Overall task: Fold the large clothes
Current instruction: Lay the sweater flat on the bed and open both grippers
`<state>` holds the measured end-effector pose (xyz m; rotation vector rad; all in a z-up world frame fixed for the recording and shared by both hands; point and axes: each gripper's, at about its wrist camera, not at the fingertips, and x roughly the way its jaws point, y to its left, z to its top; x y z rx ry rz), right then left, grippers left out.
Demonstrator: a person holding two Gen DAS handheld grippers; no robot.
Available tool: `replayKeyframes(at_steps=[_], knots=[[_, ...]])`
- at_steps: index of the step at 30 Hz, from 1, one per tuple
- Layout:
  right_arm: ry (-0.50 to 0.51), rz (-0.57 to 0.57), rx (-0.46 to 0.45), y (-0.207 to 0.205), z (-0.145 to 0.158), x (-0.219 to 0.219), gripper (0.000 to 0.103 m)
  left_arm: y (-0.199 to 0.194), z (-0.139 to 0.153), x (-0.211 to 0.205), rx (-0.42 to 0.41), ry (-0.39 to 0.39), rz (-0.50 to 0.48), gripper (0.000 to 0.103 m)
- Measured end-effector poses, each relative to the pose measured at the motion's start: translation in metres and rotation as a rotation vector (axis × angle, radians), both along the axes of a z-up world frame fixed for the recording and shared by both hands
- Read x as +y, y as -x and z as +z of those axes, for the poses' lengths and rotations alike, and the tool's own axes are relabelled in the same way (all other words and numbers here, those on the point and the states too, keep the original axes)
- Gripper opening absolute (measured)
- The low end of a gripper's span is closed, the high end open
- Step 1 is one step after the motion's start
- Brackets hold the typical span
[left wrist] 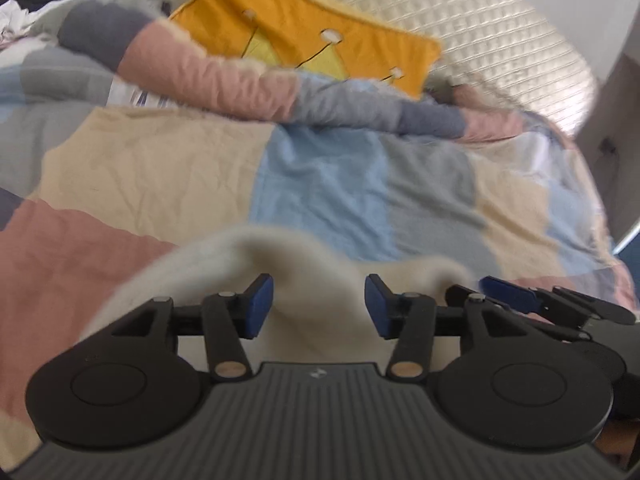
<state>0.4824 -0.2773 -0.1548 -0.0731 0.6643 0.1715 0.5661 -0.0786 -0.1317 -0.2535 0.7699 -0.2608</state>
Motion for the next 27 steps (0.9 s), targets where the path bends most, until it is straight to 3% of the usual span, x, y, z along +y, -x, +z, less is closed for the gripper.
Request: replayKeyframes(at_steps=[6, 15, 21, 27], knots=[[-0.010, 0.012, -0.083, 0.065, 0.047, -0.008, 0.041, 0.066, 0.044, 0.008, -0.026, 0.031, -0.010, 0.057], [-0.095, 0.013, -0.166, 0.201, 0.105, -0.011, 0.041, 0.213, 0.093, 0.024, -0.082, 0.059, -0.015, 0.057], [-0.113, 0.028, -0.173, 0.294, 0.115, -0.006, 0.041, 0.316, 0.110, 0.037, -0.126, 0.067, 0.000, 0.056], [-0.171, 0.049, -0.150, 0.377, 0.110, 0.004, 0.041, 0.407, 0.103, 0.045, -0.127, 0.061, 0.008, 0.056]])
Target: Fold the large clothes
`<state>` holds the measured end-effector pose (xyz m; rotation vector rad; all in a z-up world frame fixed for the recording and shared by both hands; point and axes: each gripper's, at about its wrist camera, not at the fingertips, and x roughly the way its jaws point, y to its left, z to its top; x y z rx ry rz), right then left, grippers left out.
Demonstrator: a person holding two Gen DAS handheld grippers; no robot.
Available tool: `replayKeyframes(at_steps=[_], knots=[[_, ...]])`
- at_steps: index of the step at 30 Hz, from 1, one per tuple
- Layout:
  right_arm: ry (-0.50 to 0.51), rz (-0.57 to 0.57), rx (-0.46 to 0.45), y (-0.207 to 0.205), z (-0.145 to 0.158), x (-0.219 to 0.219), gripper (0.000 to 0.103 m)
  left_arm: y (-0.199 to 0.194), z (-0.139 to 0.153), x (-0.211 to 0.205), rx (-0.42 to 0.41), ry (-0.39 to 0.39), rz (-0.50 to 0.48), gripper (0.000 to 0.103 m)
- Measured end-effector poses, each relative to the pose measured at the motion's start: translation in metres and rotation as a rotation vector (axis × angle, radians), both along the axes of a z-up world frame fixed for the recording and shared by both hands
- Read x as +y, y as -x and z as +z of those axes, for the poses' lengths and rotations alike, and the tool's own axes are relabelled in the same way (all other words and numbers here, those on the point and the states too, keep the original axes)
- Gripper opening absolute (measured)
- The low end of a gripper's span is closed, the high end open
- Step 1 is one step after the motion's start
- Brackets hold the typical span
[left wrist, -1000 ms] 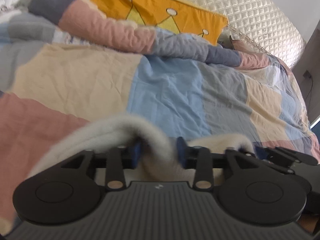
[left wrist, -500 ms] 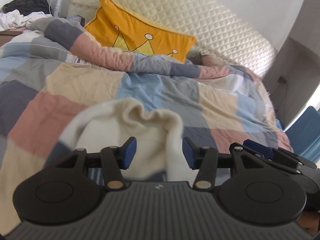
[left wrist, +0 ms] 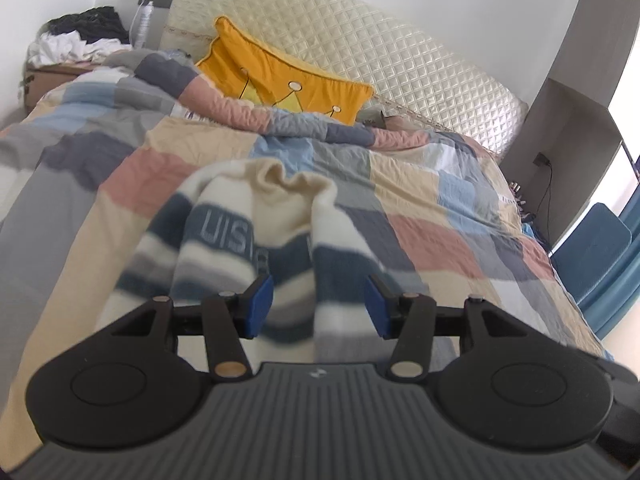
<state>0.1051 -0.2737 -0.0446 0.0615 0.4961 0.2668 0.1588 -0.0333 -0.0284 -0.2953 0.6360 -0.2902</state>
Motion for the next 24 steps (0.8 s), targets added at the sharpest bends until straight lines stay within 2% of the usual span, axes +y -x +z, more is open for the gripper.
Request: replayKeyframes(at_steps=[6, 9, 11, 13, 16, 18, 24], knots=[[-0.069, 0.050, 0.080, 0.066, -0.026, 0.025, 0.041, 0.057, -0.032, 0.011, 0.049, -0.007, 0.015, 0.055], [-0.085, 0.065, 0.135, 0.085, -0.049, 0.038, 0.041, 0.062, -0.057, 0.017, 0.121, -0.005, 0.017, 0.043], [-0.092, 0.069, 0.175, 0.090, -0.063, 0.047, 0.046, 0.062, -0.072, 0.022, 0.166, -0.001, 0.014, 0.034], [-0.093, 0.074, 0.194, 0.094, -0.073, 0.054, 0.065, 0.063, -0.083, 0.026, 0.193, -0.007, 0.021, 0.031], [-0.094, 0.105, 0.196, 0.096, -0.080, 0.063, 0.067, 0.059, -0.095, 0.030, 0.216, -0.010, 0.028, 0.030], [-0.078, 0.117, 0.212, 0.095, -0.084, 0.069, 0.067, 0.053, -0.099, 0.031, 0.231, -0.008, 0.030, 0.030], [0.069, 0.132, 0.232, 0.098, -0.103, 0.086, 0.064, 0.044, -0.103, 0.030, 0.247, -0.007, 0.034, 0.030]])
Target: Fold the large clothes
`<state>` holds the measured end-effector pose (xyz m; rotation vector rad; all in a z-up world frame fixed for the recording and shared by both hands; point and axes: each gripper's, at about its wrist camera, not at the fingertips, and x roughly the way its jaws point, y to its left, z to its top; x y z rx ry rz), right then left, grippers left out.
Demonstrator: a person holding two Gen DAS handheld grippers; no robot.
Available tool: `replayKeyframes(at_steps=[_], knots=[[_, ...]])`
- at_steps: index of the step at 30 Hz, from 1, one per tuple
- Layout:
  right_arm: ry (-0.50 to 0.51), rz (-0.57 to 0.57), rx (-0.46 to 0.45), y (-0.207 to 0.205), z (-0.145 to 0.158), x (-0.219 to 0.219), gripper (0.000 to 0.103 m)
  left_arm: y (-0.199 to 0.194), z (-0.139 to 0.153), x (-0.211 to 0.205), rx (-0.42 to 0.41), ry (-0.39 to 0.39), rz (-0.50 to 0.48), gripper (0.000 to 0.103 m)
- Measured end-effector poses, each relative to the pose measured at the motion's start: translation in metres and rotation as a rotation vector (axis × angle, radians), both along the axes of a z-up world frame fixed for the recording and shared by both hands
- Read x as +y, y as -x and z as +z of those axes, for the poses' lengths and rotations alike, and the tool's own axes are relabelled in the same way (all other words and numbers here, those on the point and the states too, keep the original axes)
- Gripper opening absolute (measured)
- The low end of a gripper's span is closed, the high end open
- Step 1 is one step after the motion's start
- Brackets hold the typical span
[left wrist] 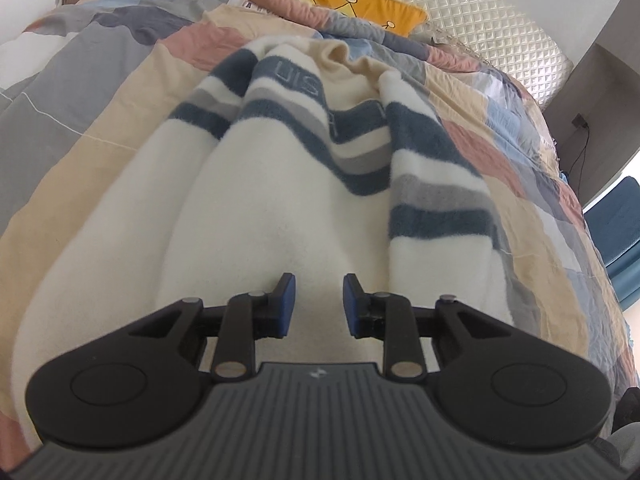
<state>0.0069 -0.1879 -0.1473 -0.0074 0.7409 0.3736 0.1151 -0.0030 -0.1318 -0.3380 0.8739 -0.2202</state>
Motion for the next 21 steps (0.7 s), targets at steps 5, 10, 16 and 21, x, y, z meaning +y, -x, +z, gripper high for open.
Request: replayKeyframes(at_steps=[5, 10, 16, 21], knots=[[0.066, -0.043, -0.006, 0.001, -0.003, -0.001, 0.026, -0.003, 0.001, 0.001, -0.002, 0.019, 0.004, 0.030], [0.039, -0.109, -0.007, -0.001, 0.009, -0.018, 0.019, -0.002, 0.004, 0.006, -0.017, 0.049, 0.004, 0.030], [0.040, -0.227, -0.101, -0.004, 0.041, -0.056, 0.017, -0.002, 0.004, 0.011, -0.033, 0.077, 0.018, 0.030], [0.034, -0.337, -0.185, -0.028, 0.076, -0.117, 0.017, -0.001, 0.007, 0.009, -0.049, 0.075, 0.024, 0.030]])
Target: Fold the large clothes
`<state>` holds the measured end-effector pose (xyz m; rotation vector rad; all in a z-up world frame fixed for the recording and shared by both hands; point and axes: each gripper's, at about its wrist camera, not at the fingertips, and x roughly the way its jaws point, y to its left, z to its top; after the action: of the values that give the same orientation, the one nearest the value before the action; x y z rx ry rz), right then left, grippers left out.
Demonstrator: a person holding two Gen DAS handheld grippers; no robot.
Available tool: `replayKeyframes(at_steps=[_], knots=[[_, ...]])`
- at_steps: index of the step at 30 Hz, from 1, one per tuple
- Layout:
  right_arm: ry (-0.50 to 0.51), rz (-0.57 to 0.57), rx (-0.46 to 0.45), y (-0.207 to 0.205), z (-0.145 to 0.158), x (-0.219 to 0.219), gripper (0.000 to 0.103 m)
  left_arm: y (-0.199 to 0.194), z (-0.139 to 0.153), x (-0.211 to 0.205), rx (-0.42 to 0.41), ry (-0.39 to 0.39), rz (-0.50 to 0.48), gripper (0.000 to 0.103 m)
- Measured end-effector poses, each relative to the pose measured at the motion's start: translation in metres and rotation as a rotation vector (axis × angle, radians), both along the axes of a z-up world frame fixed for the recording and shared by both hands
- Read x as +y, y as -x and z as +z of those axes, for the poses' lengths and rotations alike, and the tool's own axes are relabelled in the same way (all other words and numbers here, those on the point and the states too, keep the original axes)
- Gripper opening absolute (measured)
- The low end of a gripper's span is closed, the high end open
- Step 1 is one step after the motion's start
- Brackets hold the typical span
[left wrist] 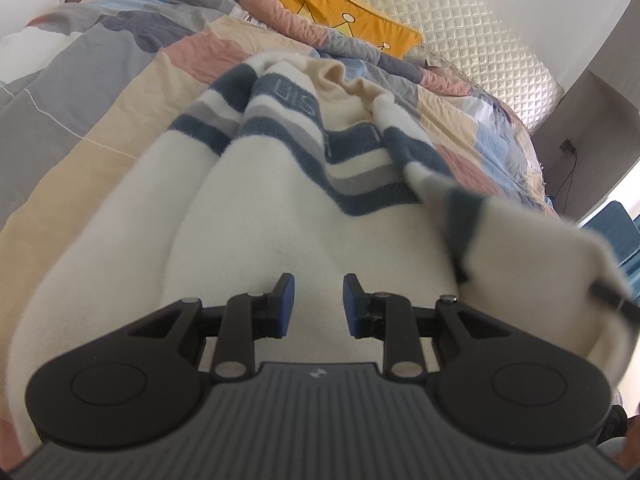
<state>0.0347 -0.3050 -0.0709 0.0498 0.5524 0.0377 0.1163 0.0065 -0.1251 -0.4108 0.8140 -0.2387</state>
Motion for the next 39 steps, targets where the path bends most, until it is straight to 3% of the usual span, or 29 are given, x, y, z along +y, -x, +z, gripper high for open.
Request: replayKeyframes(at_steps=[8, 16, 20, 26, 33, 35, 39], knots=[[0.066, -0.217, -0.134, -0.047, 0.050, -0.110, 0.016, -0.009, 0.007, 0.003, -0.013, 0.017, 0.035, 0.030], [0.149, -0.338, -0.158, -0.125, 0.085, -0.231, 0.016, -0.021, 0.014, -0.024, -0.025, -0.013, 0.019, 0.030], [0.034, -0.349, -0.119, -0.171, 0.087, -0.298, 0.016, -0.033, 0.010, -0.034, -0.026, 0.026, 0.043, 0.030], [-0.046, -0.370, 0.022, -0.239, 0.041, -0.363, 0.016, -0.057, 0.003, -0.050, -0.037, 0.048, 0.044, 0.030], [-0.252, -0.389, 0.217, -0.268, -0.065, -0.421, 0.018, -0.073, -0.014, -0.063, -0.012, 0.027, 0.016, 0.030], [-0.281, -0.399, 0.245, -0.267, -0.090, -0.428, 0.023, -0.076, -0.019, -0.066, -0.004, 0.012, 0.018, 0.030], [-0.272, -0.420, 0.193, -0.256, -0.110, -0.425, 0.043, -0.077, -0.026, -0.066, 0.015, -0.019, 0.021, 0.030]])
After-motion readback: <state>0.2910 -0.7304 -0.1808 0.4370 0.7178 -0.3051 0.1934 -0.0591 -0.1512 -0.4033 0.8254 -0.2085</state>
